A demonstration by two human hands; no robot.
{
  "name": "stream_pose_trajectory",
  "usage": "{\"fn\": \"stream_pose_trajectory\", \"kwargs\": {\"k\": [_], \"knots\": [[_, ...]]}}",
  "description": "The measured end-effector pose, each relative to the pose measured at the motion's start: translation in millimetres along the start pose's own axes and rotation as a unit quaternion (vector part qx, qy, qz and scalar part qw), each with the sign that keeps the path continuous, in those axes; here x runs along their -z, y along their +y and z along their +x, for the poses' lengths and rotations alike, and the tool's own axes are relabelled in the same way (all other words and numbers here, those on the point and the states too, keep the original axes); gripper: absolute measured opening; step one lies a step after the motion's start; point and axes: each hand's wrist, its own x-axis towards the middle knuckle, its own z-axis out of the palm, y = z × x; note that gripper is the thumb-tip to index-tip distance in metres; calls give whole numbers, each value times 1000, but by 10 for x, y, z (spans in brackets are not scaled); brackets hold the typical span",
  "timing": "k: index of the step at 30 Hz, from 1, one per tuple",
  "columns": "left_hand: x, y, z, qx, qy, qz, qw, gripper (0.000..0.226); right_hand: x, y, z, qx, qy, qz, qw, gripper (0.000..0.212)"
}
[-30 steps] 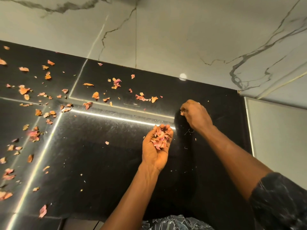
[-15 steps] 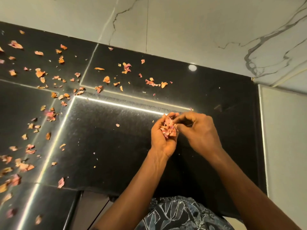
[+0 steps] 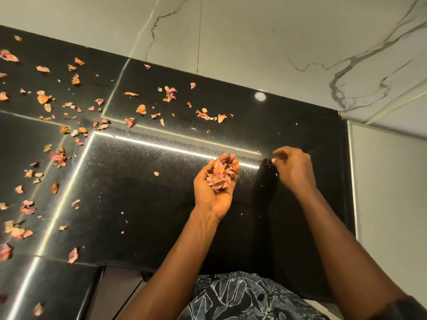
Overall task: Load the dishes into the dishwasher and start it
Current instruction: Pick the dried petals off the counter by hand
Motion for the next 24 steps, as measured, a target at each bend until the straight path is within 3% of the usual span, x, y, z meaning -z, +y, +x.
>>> {"fn": "stream_pose_trajectory", "kwargs": {"k": [4, 9, 14, 19, 24], "knots": [[43, 100, -18, -24, 5, -5, 1000, 37, -205, 97, -8, -25, -19, -121, 992, 12], [94, 227, -35, -42, 2, -25, 999, 36, -489, -259, -224, 122, -68, -91, 986, 15], [90, 338, -100, -56, 1, -25, 998, 36, -517, -789, 262, 213, -89, -69, 970, 21], [142, 396, -131, -68, 6, -32, 997, 35, -448, -1211, 869, 200, -79, -118, 970, 43], [146, 353, -120, -60, 16, -45, 997, 35, -583, -1171, 886, 241, -95, -171, 951, 31]]}}
